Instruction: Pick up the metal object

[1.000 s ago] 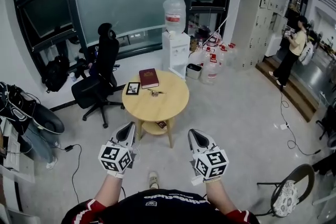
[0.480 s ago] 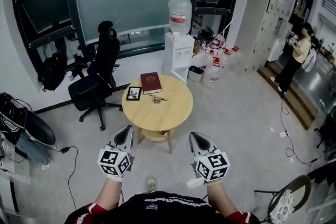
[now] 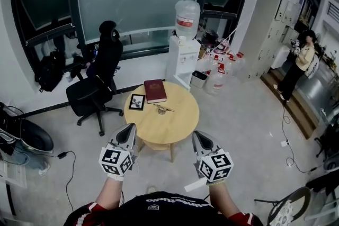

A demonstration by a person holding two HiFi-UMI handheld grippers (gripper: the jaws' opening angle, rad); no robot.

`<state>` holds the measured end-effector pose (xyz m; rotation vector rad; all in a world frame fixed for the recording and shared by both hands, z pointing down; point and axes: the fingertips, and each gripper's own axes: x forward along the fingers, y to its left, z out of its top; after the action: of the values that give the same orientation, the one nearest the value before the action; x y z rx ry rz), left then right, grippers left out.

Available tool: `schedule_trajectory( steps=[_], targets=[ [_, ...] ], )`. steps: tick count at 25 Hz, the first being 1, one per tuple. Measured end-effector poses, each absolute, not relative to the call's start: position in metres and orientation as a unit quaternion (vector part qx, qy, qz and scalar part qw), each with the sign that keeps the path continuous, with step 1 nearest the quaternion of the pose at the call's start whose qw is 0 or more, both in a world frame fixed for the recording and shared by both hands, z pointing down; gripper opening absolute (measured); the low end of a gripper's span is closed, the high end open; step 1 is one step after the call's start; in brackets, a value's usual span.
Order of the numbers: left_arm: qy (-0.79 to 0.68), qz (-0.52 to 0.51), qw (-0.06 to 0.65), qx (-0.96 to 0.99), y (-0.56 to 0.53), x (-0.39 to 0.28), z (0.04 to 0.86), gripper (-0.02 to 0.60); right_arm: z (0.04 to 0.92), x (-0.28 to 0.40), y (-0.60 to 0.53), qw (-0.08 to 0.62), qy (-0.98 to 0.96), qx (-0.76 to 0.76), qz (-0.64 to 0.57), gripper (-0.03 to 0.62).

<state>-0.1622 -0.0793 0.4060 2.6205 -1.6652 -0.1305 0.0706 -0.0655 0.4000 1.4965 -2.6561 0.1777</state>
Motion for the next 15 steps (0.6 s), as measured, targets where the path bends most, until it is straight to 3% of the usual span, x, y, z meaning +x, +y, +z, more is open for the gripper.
schedule_trajectory(
  steps=[15],
  targets=[
    [-0.535, -0.048, 0.036, 0.842, -0.167, -0.220, 0.415, 0.017, 0.404, 0.009, -0.151, 0.069, -0.867, 0.491, 0.050, 0.029]
  ],
)
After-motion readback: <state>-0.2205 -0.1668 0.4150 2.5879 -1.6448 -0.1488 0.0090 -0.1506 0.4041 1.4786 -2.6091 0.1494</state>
